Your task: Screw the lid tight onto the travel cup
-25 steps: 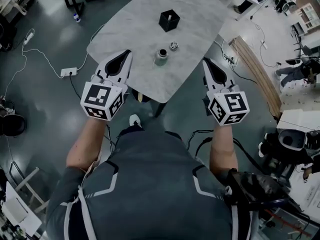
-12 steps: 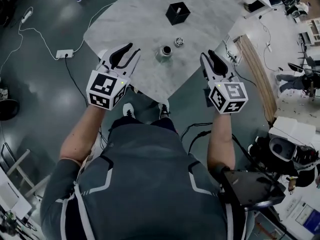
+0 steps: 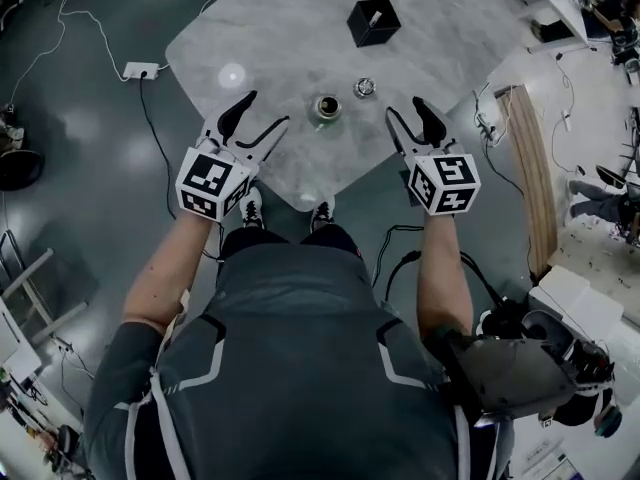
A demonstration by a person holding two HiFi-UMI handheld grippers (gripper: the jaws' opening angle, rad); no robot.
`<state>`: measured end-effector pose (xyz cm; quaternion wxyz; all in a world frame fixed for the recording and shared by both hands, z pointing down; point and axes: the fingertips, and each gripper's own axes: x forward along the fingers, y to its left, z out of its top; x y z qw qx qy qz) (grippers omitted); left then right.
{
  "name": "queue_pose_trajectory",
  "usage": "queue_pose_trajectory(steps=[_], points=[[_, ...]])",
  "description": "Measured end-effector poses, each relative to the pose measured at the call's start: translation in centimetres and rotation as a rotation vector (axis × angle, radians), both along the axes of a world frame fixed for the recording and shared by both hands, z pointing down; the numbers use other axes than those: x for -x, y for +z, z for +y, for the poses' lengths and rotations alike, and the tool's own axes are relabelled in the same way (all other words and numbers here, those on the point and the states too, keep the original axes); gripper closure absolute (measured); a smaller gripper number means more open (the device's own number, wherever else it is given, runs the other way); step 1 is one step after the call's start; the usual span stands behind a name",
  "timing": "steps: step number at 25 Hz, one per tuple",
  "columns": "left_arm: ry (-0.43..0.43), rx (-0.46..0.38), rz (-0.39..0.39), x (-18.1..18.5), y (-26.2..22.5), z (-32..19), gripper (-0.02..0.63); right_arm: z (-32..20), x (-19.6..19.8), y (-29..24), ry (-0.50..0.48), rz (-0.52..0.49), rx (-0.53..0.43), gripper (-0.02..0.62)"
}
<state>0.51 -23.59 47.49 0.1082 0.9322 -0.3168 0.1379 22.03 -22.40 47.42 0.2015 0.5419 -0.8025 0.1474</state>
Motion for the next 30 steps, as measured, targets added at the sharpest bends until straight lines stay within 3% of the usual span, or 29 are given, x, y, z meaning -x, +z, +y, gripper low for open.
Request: queue_pose_trajectory(steps=[3, 6, 23, 30], points=[[-0.007, 0.016, -0.036, -1.1, 0.9, 0.5, 0.249, -0.4, -0.6, 1.2, -0.058, -0.009, 0.040, 0.302], [-0.028, 0.035, -0.069, -1.6, 2.5, 0.9, 0.225, -0.8, -1.1, 2.8, -0.089, -0.019, 0.072, 0.288], [-0.063, 0.111, -0.149, -6.1, 14.7, 1.4, 0.218, -5.3, -0.6, 15.0, -0.210, 0.018, 0.209, 0.276], [-0.095, 0.102, -0.152, -7.9, 18.0, 0.2, 0.218, -6.7, -0.1, 19.7, -0.250, 0.035, 0.240, 0.276]])
